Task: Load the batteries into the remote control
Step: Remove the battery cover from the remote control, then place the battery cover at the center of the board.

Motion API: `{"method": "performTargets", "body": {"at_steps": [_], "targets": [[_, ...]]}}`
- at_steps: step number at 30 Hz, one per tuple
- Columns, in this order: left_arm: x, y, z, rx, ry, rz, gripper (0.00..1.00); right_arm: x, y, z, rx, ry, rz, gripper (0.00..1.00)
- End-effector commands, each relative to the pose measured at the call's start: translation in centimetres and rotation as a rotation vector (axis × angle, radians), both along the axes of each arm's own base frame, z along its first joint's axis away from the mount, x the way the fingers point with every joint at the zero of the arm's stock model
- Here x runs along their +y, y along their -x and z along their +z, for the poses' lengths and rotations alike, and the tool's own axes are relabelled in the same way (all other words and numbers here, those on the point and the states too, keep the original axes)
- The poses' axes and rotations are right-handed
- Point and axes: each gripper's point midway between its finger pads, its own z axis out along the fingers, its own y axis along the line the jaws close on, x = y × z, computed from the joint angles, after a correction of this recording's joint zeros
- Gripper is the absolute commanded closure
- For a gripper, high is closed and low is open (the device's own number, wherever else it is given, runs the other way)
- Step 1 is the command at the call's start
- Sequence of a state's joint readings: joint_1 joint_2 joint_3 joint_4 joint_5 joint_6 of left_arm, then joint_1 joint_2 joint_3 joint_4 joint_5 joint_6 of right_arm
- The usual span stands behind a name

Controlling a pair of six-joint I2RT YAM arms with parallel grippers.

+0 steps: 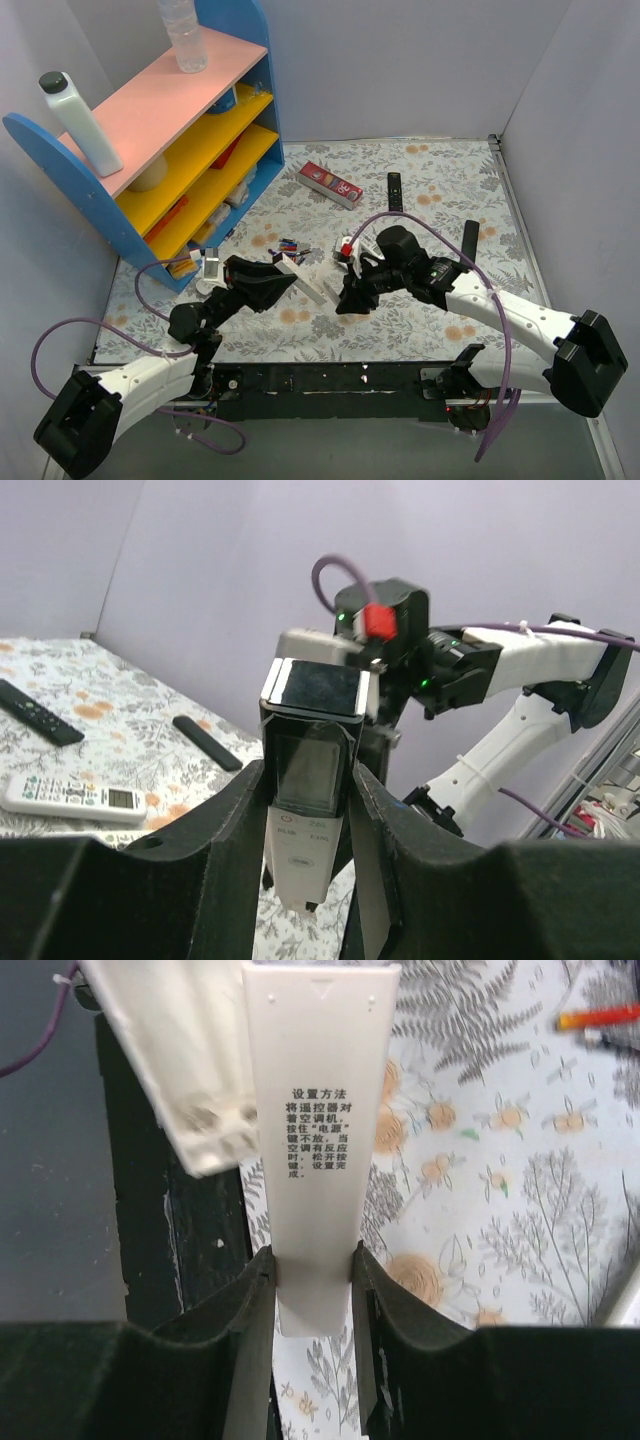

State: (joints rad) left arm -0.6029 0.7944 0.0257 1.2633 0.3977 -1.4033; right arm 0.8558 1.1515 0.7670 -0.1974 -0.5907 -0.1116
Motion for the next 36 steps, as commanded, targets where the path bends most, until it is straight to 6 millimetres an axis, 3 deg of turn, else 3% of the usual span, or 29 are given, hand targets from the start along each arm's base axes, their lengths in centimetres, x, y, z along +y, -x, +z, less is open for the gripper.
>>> {"method": "performTargets", "body": {"at_steps": [1,5,6,8,9,12,15,18,23,28,32,36], "targets": [[2.8,1.8,-6.3,0.061,-0.009,0.075,1.0,-1.4,-0.9,0.2,0.05,-0.007,-0.076,0.83],[2.8,1.4,-7.0,0.083,-0.025,0.091,1.0,-3.1,-3.1,-0.6,0.069,0.081,-0.245,0.87],[2.8,1.3,-7.2,0.089,-0.029,0.096,1.0,-4.4,-5.1,-1.5,0.055,0.14,-0.366,0.87],[2.8,1.2,-7.3,0.093,-0.032,0.099,1.0,-6.6,-6.6,-2.7,0.089,0.235,-0.512,0.88],[2.7,1.2,-7.2,0.093,-0.033,0.097,1.0,-8.7,-8.4,-3.8,0.084,0.309,-0.636,0.87],[2.7,1.3,-7.2,0.09,-0.033,0.088,1.0,-13.3,-10.6,-5.8,0.116,0.442,-0.86,0.88],[2.6,1.3,-7.3,0.096,-0.036,0.086,1.0,-16.8,-11.8,-7.4,0.163,0.528,-1.008,0.86],[2.6,1.2,-7.3,0.099,-0.037,0.088,1.0,-19.0,-12.3,-8.9,0.201,0.61,-1.078,0.84],[2.5,1.2,-7.3,0.103,-0.037,0.083,1.0,-20.7,-11.9,-11.6,0.263,0.745,-1.085,0.82],[2.5,1.3,-7.2,0.1,-0.039,0.078,1.0,-21.1,-11.5,-12.6,0.297,0.809,-1.073,0.76],[2.4,1.3,-7.3,0.101,-0.042,0.077,1.0,-21.4,-10.9,-13.2,0.322,0.845,-1.059,0.56],[2.3,1.4,-7.3,0.103,-0.043,0.07,1.0,-20.9,-11.1,-12.2,0.31,0.808,-1.053,0.39]]}}
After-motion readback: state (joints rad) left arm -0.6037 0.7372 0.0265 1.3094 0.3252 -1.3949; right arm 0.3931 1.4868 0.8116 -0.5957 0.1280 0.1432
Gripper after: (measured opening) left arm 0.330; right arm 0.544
